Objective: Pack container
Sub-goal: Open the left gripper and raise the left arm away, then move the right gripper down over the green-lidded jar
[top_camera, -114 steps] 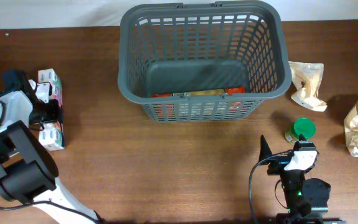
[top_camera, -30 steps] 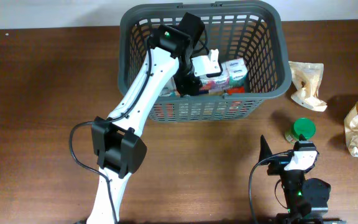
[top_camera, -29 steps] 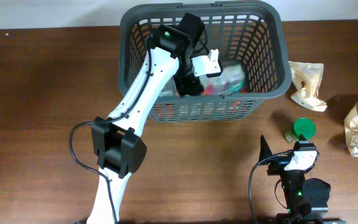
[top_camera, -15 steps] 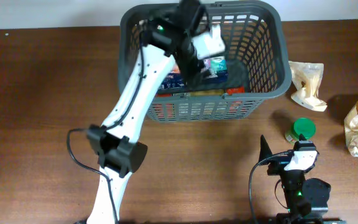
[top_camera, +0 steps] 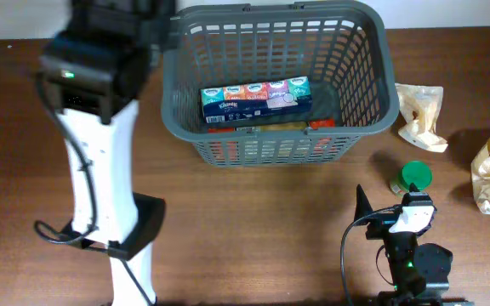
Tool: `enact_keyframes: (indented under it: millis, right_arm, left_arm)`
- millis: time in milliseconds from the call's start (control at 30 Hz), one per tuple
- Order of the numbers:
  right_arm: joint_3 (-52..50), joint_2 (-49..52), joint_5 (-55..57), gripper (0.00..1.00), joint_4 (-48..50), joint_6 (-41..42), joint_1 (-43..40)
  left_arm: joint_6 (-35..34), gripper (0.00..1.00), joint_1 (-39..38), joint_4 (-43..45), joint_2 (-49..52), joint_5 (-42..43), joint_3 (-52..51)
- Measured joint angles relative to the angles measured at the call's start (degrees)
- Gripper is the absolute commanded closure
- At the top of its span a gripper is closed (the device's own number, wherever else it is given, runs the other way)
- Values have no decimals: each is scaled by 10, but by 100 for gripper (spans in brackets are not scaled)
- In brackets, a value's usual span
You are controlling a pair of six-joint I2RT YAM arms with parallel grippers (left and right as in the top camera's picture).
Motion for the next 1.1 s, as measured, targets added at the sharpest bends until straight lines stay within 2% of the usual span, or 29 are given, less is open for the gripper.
enact_keyframes:
  millis: [167,300,467,1100]
  right_arm:
    - [0,0,0,1,0,0,0]
    - [0,0,0,1,0,0,0]
    - [0,0,0,1,0,0,0]
    - [0,0,0,1,0,0,0]
  left_arm:
    - [-77,1,114,-33,2,-25,-8]
    - [-98,1,191,-33,2,-19,-8]
    - [-109,1,263,-33,2,27,-8]
    - [-111,1,275,-33,2,45,-8]
